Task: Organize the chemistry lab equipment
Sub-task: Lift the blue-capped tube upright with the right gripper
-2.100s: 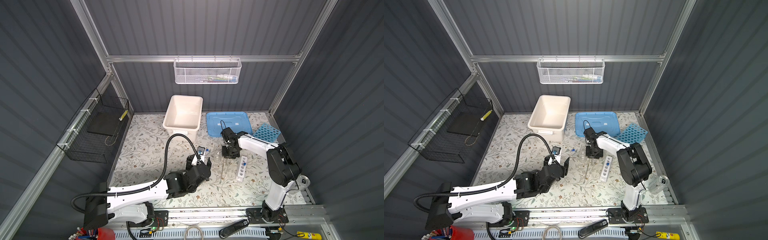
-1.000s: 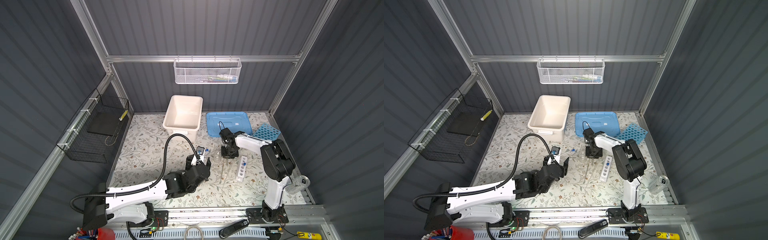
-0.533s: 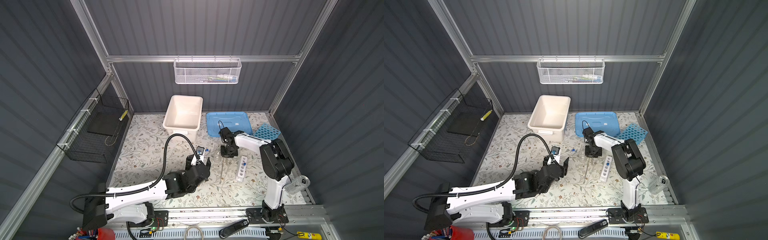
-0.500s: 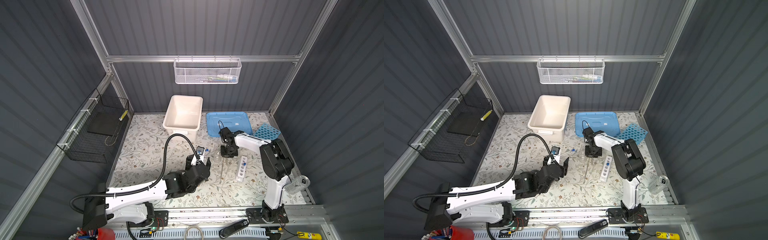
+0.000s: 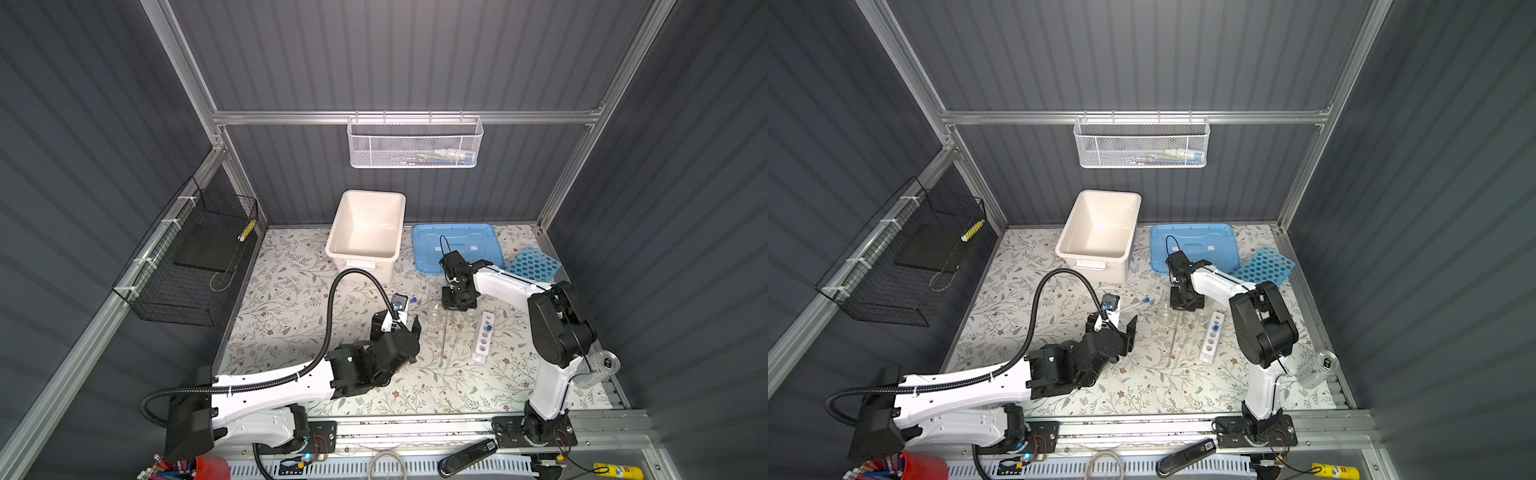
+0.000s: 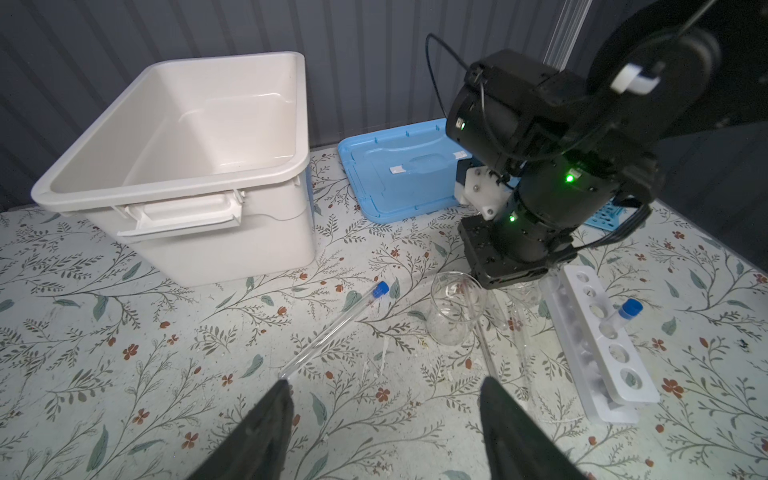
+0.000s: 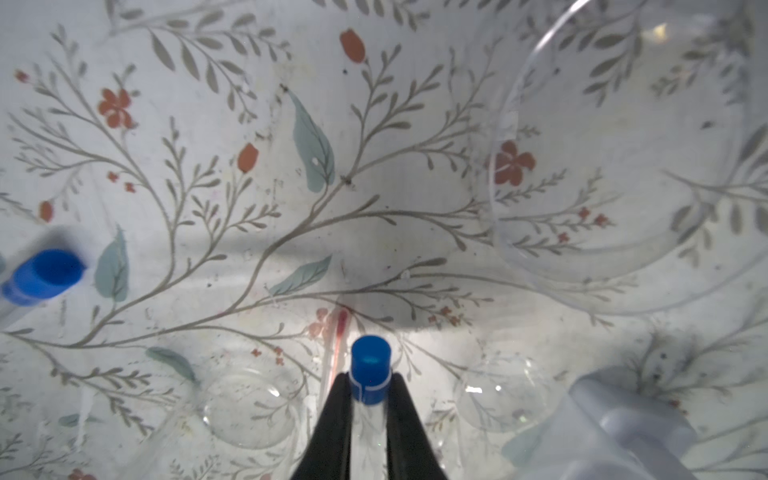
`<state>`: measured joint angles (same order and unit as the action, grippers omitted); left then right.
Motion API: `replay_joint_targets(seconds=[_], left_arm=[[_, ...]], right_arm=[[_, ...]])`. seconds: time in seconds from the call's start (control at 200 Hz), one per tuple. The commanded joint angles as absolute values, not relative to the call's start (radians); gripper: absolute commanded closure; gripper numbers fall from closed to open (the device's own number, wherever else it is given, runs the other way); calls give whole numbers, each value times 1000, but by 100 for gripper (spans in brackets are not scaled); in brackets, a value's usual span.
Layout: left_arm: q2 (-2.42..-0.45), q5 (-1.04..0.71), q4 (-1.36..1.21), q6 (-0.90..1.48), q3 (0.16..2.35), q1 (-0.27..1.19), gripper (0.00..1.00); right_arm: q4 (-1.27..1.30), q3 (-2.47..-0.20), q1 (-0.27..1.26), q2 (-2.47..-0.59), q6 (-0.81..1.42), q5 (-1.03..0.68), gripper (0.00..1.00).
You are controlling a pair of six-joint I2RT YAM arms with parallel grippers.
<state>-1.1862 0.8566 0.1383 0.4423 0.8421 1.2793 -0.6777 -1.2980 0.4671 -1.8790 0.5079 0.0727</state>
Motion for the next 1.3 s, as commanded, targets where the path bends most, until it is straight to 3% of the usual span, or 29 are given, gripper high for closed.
replay_joint_targets(seconds=[0.0, 0.24, 0.856, 1.296], left_arm=[[-1174, 867, 147, 453, 838, 1274, 28], [-1181, 848, 131, 444, 843, 1273, 29], [-1278, 709, 19, 364, 910, 1274, 30], [-1299, 591, -53, 330, 943, 1275, 31]], right_arm=[[-704, -1305, 462, -1839, 502, 98, 86], [-705, -1291, 462, -1762, 502, 116, 87], [-465, -992, 488, -1290, 525, 273, 88], [-290, -693, 646, -924, 543, 549, 87]])
